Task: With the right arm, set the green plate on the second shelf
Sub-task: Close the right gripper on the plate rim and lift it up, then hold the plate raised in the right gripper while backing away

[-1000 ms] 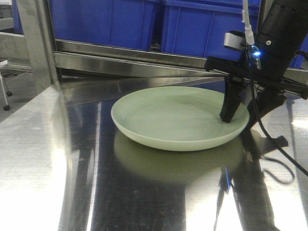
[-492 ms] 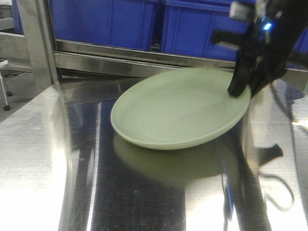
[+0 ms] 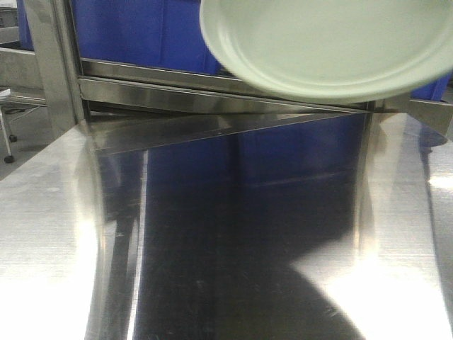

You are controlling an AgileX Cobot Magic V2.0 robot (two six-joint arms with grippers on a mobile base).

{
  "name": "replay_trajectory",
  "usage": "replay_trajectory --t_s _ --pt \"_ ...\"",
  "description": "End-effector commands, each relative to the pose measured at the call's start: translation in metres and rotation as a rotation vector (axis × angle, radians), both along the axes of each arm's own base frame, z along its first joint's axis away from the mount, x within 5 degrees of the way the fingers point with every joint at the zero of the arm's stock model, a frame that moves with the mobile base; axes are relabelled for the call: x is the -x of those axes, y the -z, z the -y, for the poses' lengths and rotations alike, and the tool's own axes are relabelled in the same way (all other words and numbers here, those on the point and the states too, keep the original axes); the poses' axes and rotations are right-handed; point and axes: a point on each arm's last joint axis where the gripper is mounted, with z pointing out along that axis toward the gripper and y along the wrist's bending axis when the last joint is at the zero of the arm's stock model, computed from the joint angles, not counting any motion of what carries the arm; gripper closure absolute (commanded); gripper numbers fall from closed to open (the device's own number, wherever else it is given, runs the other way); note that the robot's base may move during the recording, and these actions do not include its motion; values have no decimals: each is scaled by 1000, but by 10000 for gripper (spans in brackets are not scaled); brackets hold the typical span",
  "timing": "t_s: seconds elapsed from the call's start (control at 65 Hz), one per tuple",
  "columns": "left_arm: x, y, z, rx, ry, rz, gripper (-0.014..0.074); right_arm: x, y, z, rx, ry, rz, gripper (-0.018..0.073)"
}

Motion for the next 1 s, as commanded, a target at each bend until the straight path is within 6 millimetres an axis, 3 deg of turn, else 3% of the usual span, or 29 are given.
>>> replay_trajectory --t_s 0.0,0.292,0.538,0.8,0.985 --pt "0 6 0 12 5 57 466 32 -13 9 -42 18 159 504" --pt "0 6 0 12 5 57 466 145 21 34 -97 22 408 504" --pt "0 6 0 12 5 57 466 215 44 55 -68 53 666 504" --pt "0 6 0 12 5 55 466 194 41 64 152 131 694 504" --pt "0 6 0 12 2 55 466 176 69 61 234 135 762 504"
